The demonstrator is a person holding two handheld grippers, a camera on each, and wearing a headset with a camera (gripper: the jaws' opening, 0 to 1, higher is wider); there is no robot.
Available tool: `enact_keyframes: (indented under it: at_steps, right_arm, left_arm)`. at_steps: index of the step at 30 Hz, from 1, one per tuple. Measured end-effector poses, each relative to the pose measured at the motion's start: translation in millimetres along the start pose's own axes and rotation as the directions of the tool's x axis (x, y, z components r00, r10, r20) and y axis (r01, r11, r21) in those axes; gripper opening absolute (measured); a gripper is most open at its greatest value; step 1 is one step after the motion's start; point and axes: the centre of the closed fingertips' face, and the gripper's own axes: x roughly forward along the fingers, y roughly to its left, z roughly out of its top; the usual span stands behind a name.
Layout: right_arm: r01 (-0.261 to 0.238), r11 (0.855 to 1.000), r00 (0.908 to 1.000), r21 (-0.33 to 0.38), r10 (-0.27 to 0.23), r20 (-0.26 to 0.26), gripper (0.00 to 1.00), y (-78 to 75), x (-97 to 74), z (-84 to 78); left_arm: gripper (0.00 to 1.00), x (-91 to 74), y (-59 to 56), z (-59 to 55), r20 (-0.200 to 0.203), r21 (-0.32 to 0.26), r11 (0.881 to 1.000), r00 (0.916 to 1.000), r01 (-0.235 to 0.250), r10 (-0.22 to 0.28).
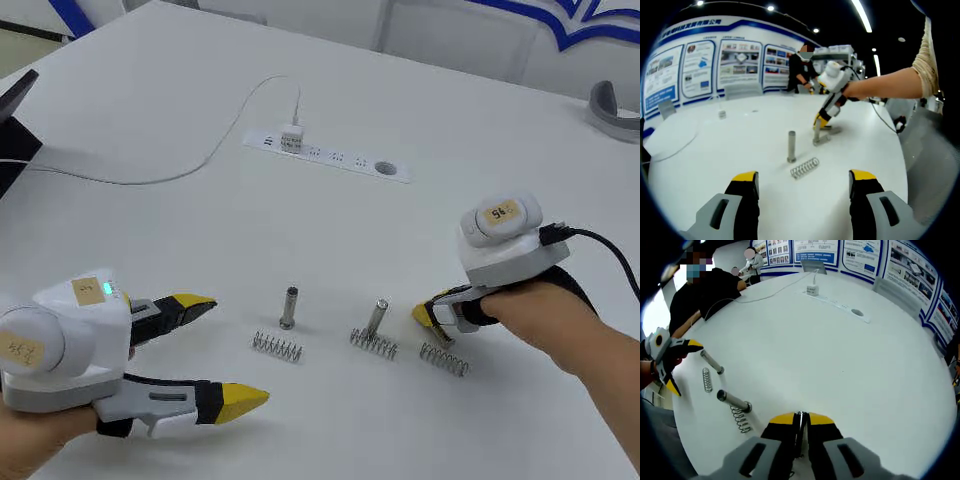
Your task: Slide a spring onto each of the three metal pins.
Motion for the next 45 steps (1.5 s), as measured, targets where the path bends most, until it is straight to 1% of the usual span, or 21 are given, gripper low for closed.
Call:
enact_keyframes:
  at_steps: [4, 8, 10, 12, 15, 21, 27, 32, 34, 37, 45]
  right_arm:
    - [0.001, 1.000, 1.0000, -0.002, -0.001, -0.007, 0.10, 0.3, -0.3, -0.3]
    - [0.007, 1.000, 0.9998, -0.008, -0.007, -0.021, 0.09, 0.7, -0.5, -0.4]
    - [0.008, 1.000, 0.9997, -0.013, -0.008, -0.023, 0.09, 0.6, -0.7, -0.7]
    - [0.008, 1.000, 0.9996, -0.019, -0.009, -0.025, 0.09, 0.6, -0.7, -0.7]
    - [0.005, 1.000, 0.9997, -0.013, -0.005, -0.026, 0.09, 0.5, -0.6, -0.7]
    - [0.011, 0.999, 0.9987, -0.043, -0.013, -0.049, 0.09, 1.5, 0.2, -0.4]
    - [0.015, 1.000, 0.9978, -0.027, -0.017, -0.065, 0.09, 0.9, 0.1, -1.0]
    - [0.013, 1.000, 0.9996, 0.004, -0.013, -0.024, 0.09, -1.0, -1.3, -1.5]
    - [0.028, 1.000, 0.9996, -0.001, -0.028, -0.002, 0.09, -1.4, -4.2, -0.9]
    - [0.022, 1.000, 0.9997, 0.020, -0.022, 0.012, 0.09, -2.2, -9.8, 1.5]
    - [0.032, 0.999, 0.9985, 0.008, -0.033, 0.043, 0.09, 4.3, -25.7, 4.9]
  left_arm:
    - [0.74, -0.1, 0.4, 1.4, 0.005, 0.000, 1.000, 1.0000, -0.001, 0.001]
    - [0.73, 0.3, -0.1, -0.4, -0.003, 0.001, 1.000, 1.0000, 0.000, 0.000]
    - [0.73, 0.3, -0.5, 0.5, 0.001, 0.001, 1.000, 1.0000, 0.001, -0.001]
    - [0.73, 0.6, -0.4, -0.3, -0.003, -0.001, 1.000, 1.0000, 0.000, 0.000]
    - [0.73, 1.0, -1.1, 1.4, 0.000, 0.002, 1.000, 1.0000, 0.001, -0.001]
    - [0.73, 1.0, -1.1, 1.3, -0.001, 0.000, 1.000, 1.0000, -0.001, 0.001]
    - [0.73, 0.5, -1.5, 1.4, 0.000, -0.001, 1.000, 1.0000, -0.001, 0.001]
    - [0.73, 0.0, -1.5, 1.8, 0.000, 0.001, 1.000, 1.0000, -0.003, 0.003]
    - [0.73, -0.8, -1.2, 2.2, -0.001, 0.002, 1.000, 1.0000, -0.003, 0.003]
    - [0.73, -1.3, -0.5, 2.5, -0.001, 0.005, 1.000, 1.0000, -0.005, 0.005]
    - [0.73, -0.4, -1.4, 5.4, 0.005, 0.012, 1.000, 1.0000, -0.004, 0.004]
